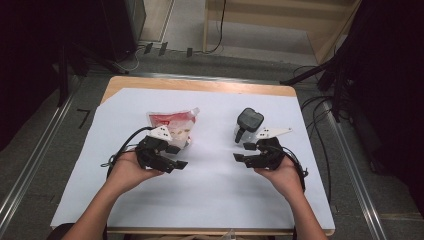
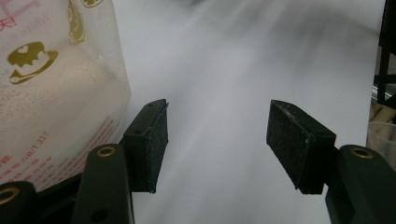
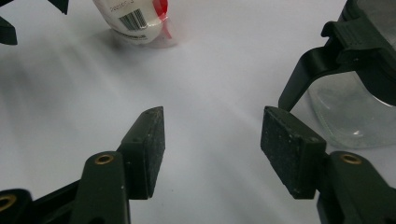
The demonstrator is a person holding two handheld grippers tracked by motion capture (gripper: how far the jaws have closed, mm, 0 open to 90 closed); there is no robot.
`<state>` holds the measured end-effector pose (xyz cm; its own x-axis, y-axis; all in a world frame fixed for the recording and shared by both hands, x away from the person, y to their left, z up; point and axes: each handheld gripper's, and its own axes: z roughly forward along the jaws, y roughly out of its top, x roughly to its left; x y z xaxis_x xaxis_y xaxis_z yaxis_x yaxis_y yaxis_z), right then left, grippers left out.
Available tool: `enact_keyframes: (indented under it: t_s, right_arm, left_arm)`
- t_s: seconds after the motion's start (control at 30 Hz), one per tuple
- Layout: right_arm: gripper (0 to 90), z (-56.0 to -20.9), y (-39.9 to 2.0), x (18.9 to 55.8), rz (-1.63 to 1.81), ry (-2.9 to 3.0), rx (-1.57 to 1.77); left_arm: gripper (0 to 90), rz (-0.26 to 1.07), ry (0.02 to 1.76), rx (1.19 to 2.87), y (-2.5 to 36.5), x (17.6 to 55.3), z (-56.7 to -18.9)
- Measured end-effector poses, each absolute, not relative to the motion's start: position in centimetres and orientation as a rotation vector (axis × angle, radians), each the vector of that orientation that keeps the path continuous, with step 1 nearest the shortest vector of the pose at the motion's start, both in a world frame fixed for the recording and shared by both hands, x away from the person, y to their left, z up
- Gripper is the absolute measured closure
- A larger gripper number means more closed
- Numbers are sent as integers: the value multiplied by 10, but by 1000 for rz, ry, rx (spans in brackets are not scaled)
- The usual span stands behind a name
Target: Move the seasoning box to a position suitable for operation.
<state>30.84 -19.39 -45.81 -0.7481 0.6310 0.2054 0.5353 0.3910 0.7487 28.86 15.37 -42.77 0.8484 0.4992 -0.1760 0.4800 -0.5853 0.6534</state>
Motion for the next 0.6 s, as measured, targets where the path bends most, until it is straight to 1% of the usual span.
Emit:
enact_keyframes:
  t_s: [0.1, 0.13, 0.2, 0.6]
  right_arm:
    - [448, -458, -196, 309, 1308, 2536, 1091]
    - [448, -458, -196, 309, 1310, 2544, 1098]
    - [447, -458, -196, 309, 1303, 2545, 1082]
    - [406, -455, -213, 312, 1284, 2472, 1100]
  left_arm:
    - [391, 37, 701, 2295, 154, 288, -428]
    - [392, 51, 678, 2302, 156, 288, -428]
    - [392, 38, 684, 2283, 158, 288, -428]
    - [395, 66, 701, 2293, 162, 288, -426]
